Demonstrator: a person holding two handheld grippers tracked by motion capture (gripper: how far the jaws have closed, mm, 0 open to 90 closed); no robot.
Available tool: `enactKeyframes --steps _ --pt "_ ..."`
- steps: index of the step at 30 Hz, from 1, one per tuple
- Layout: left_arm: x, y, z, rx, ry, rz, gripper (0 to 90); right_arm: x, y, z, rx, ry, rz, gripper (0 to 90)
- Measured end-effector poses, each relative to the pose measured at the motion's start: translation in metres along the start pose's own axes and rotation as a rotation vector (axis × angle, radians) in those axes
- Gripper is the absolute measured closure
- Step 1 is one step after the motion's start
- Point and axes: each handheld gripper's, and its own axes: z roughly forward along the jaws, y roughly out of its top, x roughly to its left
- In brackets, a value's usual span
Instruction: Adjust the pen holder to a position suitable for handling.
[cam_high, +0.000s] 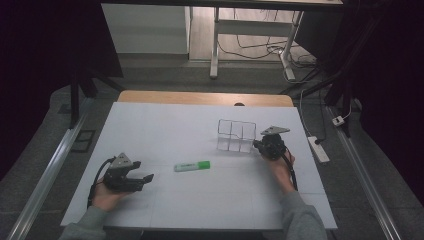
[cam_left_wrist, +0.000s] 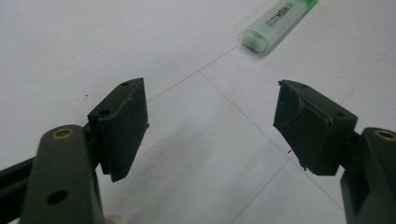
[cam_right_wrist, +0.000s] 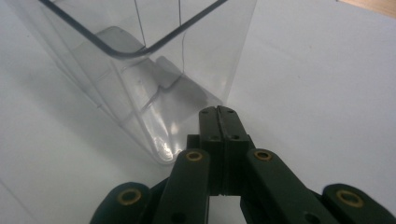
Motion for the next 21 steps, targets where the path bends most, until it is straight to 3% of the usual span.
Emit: enactKeyframes --steps 21 --pt "0.0 0.0 0.0 0.001 -0.001 0.001 25.8 0.023 0.013 0.024 -0.001 0.046 -0.011 89.1"
